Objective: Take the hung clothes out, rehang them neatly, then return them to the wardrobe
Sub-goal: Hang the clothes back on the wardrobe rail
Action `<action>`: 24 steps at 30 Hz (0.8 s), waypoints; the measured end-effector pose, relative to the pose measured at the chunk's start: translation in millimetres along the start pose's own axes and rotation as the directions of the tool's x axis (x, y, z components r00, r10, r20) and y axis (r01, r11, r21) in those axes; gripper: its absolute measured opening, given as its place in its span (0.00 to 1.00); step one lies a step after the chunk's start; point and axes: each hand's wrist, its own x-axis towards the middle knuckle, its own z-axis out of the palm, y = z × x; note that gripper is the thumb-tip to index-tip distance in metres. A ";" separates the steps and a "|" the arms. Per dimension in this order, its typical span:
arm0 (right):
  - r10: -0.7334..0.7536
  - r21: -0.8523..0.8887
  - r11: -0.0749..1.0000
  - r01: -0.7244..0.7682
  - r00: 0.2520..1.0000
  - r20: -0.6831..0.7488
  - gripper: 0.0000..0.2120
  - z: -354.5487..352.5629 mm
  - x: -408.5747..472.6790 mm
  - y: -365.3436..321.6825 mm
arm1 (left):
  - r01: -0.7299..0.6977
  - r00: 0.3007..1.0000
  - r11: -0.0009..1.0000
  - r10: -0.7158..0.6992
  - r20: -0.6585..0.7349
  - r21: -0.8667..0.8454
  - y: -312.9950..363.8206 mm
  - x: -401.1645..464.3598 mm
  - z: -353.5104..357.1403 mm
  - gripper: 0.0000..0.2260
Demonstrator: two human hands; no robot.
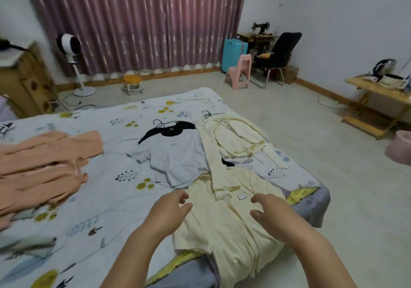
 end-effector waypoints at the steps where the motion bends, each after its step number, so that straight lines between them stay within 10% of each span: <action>1: -0.027 -0.015 1.000 0.027 1.000 0.007 0.19 -3.1 10.1 4.1 | 0.019 1.000 1.000 -0.020 -0.014 -0.012 2.1 4.3 1.6 0.14; 24: -0.590 -0.143 0.765 0.629 0.771 0.239 0.19 41.1 103.5 -218.8 | 0.409 0.826 0.887 -0.459 -0.326 -0.214 -146.2 -39.7 -101.1 0.12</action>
